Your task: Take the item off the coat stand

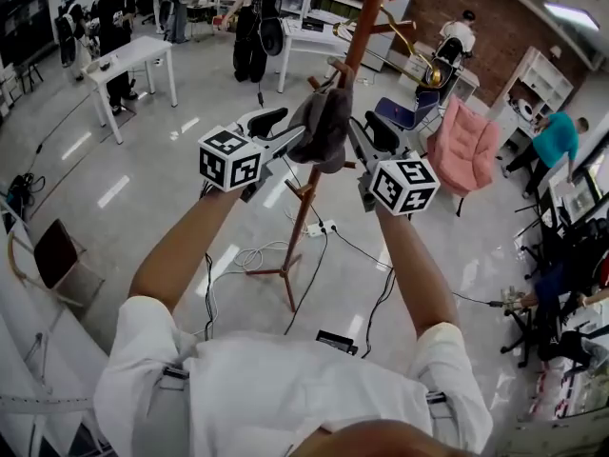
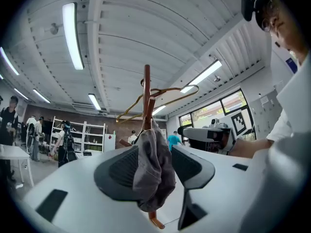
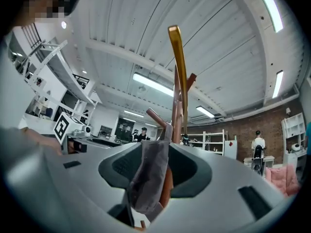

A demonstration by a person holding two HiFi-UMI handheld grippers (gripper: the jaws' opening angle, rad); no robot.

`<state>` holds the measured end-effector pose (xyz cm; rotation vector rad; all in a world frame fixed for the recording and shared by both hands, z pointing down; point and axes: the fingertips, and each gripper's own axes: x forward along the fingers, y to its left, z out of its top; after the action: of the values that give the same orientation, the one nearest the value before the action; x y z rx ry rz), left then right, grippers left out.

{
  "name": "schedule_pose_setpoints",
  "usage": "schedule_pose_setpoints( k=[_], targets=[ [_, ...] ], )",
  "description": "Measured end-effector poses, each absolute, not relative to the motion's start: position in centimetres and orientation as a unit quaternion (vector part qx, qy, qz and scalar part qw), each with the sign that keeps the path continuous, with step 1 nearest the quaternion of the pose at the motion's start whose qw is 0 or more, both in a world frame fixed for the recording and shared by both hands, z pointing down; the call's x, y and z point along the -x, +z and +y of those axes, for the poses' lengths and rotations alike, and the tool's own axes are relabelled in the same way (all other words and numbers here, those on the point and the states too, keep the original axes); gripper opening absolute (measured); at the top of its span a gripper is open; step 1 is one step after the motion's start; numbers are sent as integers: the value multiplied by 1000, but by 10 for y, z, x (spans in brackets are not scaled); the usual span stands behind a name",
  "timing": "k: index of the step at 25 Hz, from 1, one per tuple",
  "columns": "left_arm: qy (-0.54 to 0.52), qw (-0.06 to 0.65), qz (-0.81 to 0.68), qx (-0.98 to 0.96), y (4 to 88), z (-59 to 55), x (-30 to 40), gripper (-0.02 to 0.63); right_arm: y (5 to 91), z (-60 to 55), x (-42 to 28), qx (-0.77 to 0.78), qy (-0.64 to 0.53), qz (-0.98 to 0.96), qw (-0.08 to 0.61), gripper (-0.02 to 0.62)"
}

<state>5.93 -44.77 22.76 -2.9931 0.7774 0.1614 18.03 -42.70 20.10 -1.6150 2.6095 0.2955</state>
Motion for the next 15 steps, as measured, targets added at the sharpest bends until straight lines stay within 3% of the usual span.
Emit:
schedule_pose_setpoints(
  k=[9, 15],
  targets=[
    [-4, 33, 276, 960, 251, -477, -94, 247, 231, -464, -179, 541, 55, 839, 1, 158],
    [7, -4, 284, 959, 258, -487, -91, 239, 244, -472, -174, 536, 32, 844, -12, 156]
  ],
)
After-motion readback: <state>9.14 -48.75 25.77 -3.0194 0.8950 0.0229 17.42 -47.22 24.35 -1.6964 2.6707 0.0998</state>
